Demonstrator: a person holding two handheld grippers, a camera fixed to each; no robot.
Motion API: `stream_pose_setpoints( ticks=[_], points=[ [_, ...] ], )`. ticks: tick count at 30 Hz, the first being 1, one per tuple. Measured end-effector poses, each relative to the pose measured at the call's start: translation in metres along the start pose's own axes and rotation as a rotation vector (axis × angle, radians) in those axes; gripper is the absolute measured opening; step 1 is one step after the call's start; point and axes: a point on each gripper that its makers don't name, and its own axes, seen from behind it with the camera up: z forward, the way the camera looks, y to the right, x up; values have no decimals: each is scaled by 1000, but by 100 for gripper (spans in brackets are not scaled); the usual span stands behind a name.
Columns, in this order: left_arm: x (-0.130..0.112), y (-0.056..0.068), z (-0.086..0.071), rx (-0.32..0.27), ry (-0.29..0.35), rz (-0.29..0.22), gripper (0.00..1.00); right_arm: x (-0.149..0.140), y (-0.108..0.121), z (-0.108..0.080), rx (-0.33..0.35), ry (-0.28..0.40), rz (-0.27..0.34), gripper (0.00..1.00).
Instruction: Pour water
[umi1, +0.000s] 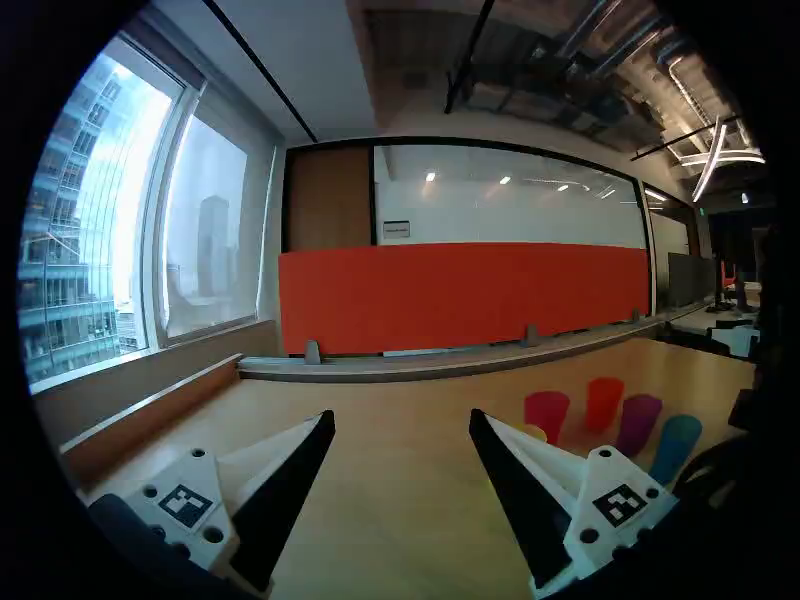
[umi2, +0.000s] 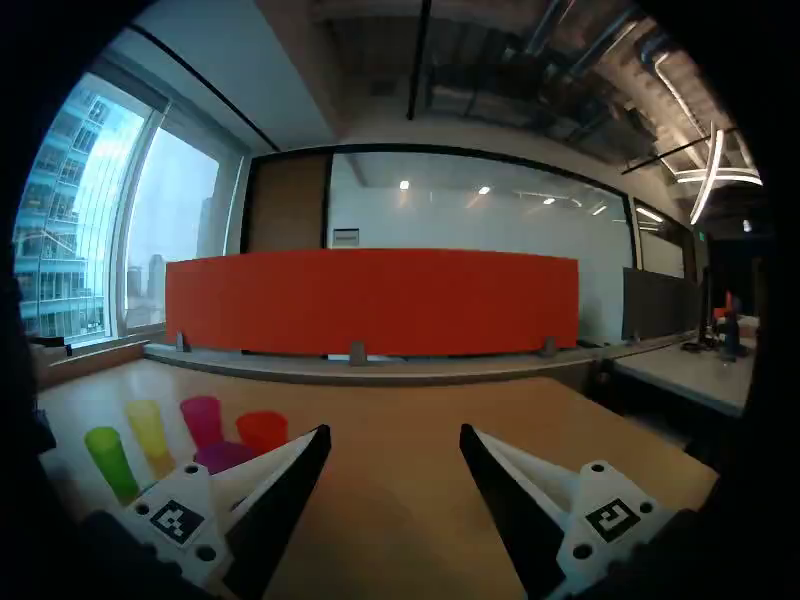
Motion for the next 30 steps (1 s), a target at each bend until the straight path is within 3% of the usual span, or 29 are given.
stream_pose_setpoints(
  ticks=[11, 21, 30],
  points=[
    [79, -10, 14, -29, 2, -56, 100, 78, 7, 8, 12, 10, -1, 100],
    [146, -23, 22, -38, 25, -52, 100, 143, 1, 10, 46, 14, 5, 100],
    [171, -22, 23, -73, 9, -38, 100, 170, 0, 15, 64, 27, 11, 100]
  ],
)
